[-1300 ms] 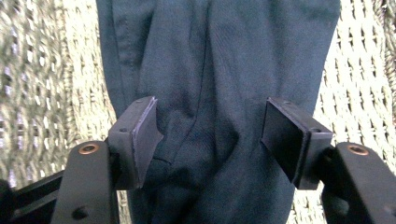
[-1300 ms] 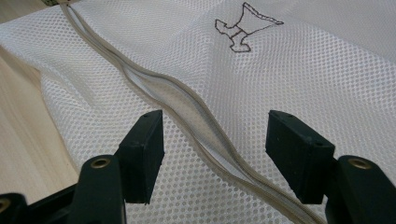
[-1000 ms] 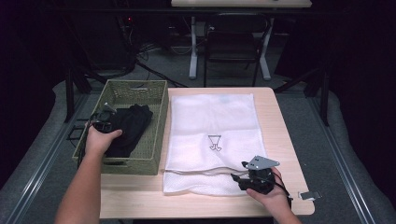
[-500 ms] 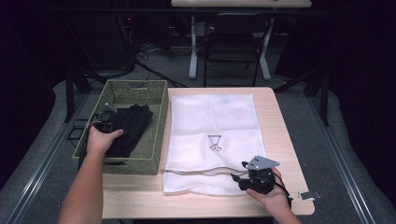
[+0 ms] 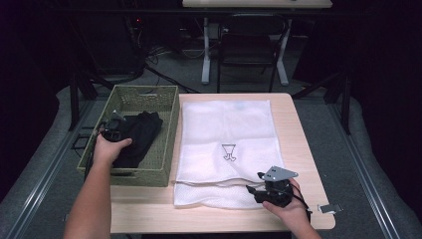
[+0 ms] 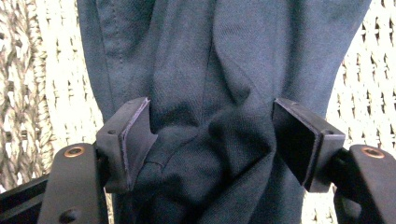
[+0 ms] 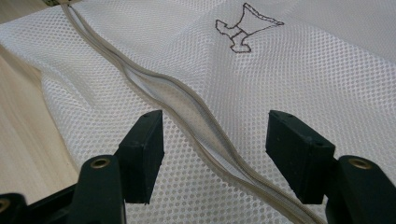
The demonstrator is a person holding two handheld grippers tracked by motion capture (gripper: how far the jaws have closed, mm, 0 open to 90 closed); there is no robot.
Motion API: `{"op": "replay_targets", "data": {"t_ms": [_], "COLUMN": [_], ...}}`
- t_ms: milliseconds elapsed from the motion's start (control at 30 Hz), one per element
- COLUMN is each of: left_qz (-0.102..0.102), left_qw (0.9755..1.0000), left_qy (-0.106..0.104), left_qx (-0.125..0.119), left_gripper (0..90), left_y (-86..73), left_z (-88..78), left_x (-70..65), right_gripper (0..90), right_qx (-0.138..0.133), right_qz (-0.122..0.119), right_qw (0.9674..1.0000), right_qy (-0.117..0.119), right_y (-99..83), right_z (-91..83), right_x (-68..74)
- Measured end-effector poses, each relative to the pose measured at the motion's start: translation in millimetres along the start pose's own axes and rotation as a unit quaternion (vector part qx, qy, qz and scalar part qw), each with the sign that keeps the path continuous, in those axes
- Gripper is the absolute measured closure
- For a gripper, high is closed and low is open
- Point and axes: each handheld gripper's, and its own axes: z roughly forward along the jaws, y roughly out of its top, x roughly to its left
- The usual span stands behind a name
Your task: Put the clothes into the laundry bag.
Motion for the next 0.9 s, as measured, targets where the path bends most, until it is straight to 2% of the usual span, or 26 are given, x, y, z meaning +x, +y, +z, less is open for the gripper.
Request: {"op": "replay_targets", "data": {"t_ms": [133, 267, 400, 533, 767, 900], "left_qz": [-0.005, -0.016, -0.019, -0.022, -0.041, -0.045], "left_qw": [1.0000, 0.9998, 0.9997, 0.9996, 0.9986, 0.9984], "left_qy": [0.005, 0.012, 0.013, 0.019, 0.025, 0.026], "left_qx": [0.001, -0.001, 0.007, 0.004, 0.020, 0.025], "left_gripper": [28.5, 21.6, 19.8, 17.4, 14.7, 14.4], "left_y": [-0.1, -1.1, -1.1, -1.3, -2.2, -2.1], "left_z": [0.8, 1.8, 2.7, 4.1, 7.1, 8.2], "left_x": [0.9, 2.9, 4.4, 4.9, 6.9, 8.1], "right_gripper": [37.1, 37.1, 37.1, 37.0, 36.9, 36.9], "right_qx": [0.000, 0.001, 0.001, 0.001, 0.001, 0.000], "right_qz": [0.000, -0.001, -0.002, -0.003, -0.003, -0.002], "right_qw": [1.0000, 1.0000, 1.0000, 1.0000, 1.0000, 1.0000], "right_qy": [0.000, 0.000, 0.000, 0.001, 0.000, 0.001], "right_y": [0.0, -0.2, -0.1, -0.1, -0.4, -0.4], "right_z": [0.1, 0.2, 0.3, 0.4, 0.2, -0.1], "right_x": [0.2, -0.2, -0.1, -0.1, -0.4, -0.6]}}
